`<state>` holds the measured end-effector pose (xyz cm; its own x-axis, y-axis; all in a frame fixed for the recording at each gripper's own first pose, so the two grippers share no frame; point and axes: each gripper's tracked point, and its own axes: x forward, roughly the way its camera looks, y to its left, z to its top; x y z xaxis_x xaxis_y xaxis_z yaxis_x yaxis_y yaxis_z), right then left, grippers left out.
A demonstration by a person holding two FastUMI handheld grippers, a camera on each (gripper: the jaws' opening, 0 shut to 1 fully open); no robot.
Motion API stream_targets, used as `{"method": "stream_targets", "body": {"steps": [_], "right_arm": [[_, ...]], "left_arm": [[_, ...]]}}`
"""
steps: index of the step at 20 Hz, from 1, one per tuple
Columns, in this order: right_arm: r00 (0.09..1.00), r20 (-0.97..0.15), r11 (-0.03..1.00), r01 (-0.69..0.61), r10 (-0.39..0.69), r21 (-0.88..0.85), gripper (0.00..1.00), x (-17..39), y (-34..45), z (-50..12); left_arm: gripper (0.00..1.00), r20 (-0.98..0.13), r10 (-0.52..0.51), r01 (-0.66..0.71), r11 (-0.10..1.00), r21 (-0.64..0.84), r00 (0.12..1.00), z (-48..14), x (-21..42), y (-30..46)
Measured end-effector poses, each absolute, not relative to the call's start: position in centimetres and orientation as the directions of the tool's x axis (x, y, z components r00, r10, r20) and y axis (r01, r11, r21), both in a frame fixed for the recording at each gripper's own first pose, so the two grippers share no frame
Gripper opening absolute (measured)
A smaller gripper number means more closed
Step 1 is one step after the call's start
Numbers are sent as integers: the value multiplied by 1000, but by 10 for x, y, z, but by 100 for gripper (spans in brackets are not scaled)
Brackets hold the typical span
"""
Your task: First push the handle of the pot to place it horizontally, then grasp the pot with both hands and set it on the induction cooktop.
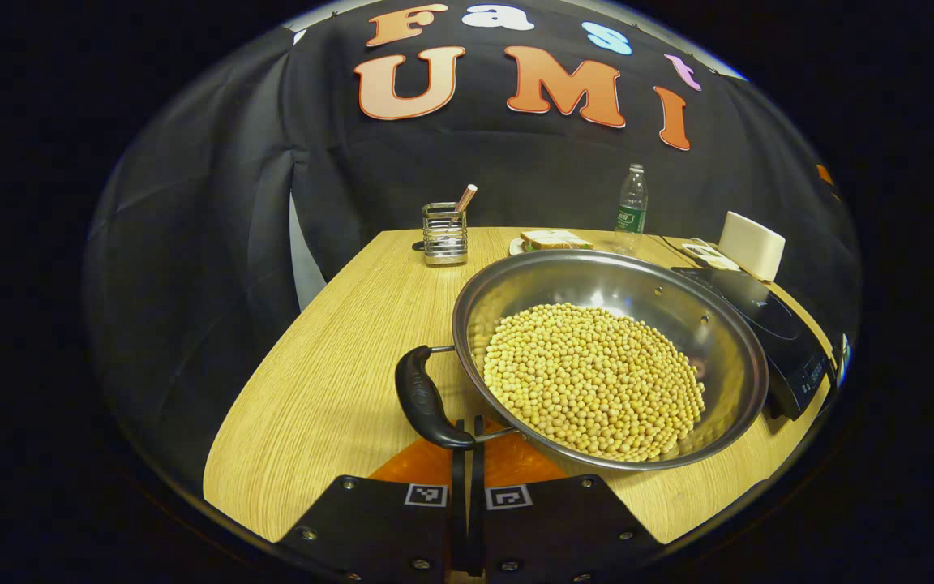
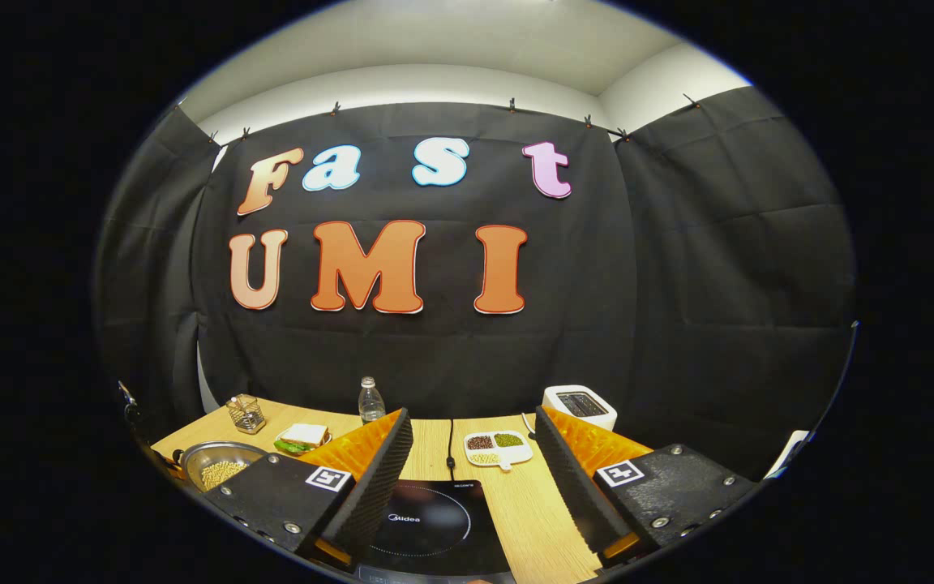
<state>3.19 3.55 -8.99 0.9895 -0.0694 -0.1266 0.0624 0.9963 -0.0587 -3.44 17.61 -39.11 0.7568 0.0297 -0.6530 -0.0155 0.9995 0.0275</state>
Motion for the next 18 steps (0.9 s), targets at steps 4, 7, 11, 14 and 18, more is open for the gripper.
{"method": "stream_targets", "body": {"steps": [4,7,11,14,18], "right_arm": [[988,-128,995,78,-86,-68,94,37,43,-94],[986,-141,994,76,-86,-77,95,39,52,-102],[984,-153,993,79,-91,-87,95,44,59,-110],[982,-163,992,77,-93,-102,95,49,65,-115],[980,-179,992,74,-91,-101,95,53,70,-123]], "left_arm": [[2,-644,22,-8,1000,24,765,-395,-21,186],[3,-641,15,2,1000,27,768,-395,-12,192],[2,-637,7,11,1000,25,771,-397,0,197],[2,-639,6,12,1000,24,769,-400,6,202],[2,-640,2,16,1000,23,768,-403,14,207]]}}
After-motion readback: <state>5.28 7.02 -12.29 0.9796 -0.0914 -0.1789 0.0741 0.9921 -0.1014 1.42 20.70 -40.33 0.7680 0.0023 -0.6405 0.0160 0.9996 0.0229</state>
